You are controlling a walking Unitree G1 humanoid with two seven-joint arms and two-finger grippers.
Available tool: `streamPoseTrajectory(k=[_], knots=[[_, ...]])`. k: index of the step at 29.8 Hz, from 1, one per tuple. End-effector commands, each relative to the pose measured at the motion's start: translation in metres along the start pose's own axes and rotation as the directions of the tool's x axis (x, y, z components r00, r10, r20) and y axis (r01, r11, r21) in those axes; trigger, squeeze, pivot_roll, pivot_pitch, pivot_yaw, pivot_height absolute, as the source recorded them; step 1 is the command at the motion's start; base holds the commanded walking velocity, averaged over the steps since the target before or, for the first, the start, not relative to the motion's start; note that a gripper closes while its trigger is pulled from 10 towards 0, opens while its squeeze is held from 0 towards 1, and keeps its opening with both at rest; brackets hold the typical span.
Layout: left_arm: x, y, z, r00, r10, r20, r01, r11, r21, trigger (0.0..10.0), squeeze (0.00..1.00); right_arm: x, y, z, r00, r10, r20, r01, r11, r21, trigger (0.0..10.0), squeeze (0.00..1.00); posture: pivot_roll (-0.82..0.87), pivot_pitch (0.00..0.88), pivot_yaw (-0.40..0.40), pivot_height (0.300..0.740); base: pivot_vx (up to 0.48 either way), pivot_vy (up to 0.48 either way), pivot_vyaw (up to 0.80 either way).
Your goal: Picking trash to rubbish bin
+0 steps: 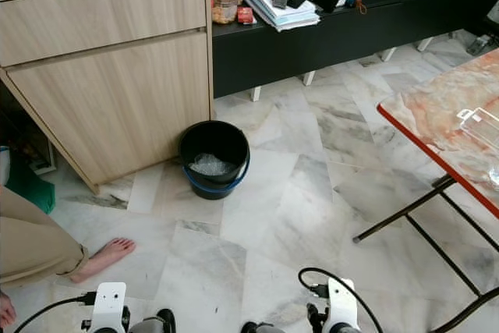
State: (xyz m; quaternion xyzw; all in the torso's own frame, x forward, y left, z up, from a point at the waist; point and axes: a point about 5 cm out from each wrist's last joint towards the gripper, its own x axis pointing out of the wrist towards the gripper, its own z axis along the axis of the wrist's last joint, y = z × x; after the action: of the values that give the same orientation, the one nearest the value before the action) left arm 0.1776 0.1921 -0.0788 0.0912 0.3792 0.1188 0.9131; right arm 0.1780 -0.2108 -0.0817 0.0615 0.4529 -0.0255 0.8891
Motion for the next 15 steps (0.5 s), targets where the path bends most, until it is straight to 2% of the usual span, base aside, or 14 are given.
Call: streamPoseTrajectory(k=[1,4,9,11,15], knots=[[-0.008,-0.006,-0.023,0.995,-0.030,-0.093,0.033,0.999,0.022,10.0,0.00,-0.002,-0.008,-0.003,1.000,-0.025,-0.015,0.025,1.000,0.007,10.0,0.00,0.06,0.222,-0.124,0.740,0.000,0.000,0.00],[-0.008,-0.005,-0.022,0.995,-0.026,-0.091,0.028,0.999,0.019,10.0,0.00,-0.003,-0.015,0.003,0.999,-0.033,-0.014,0.033,0.999,0.000,10.0,0.00,0.06,0.221,-0.126,0.740,0.000,0.000,0.00],[-0.008,-0.005,-0.022,0.996,-0.024,-0.091,0.026,1.000,0.017,10.0,0.00,-0.003,-0.023,0.010,0.999,-0.043,-0.008,0.043,0.999,-0.004,10.0,0.00,0.06,0.218,-0.128,0.740,0.000,0.000,-0.80],[-0.008,-0.006,-0.022,0.995,-0.024,-0.092,0.025,1.000,0.016,10.0,0.00,-0.004,-0.030,0.019,0.998,-0.057,0.005,0.057,0.998,-0.008,10.0,0.00,0.06,0.215,-0.127,0.740,0.000,0.000,-0.80],[-0.008,-0.006,-0.022,0.995,-0.023,-0.092,0.024,1.000,0.013,10.0,0.00,-0.004,-0.032,0.023,0.998,-0.064,0.009,0.064,0.998,-0.006,10.0,0.00,0.06,0.213,-0.127,0.740,0.000,0.000,-0.80]])
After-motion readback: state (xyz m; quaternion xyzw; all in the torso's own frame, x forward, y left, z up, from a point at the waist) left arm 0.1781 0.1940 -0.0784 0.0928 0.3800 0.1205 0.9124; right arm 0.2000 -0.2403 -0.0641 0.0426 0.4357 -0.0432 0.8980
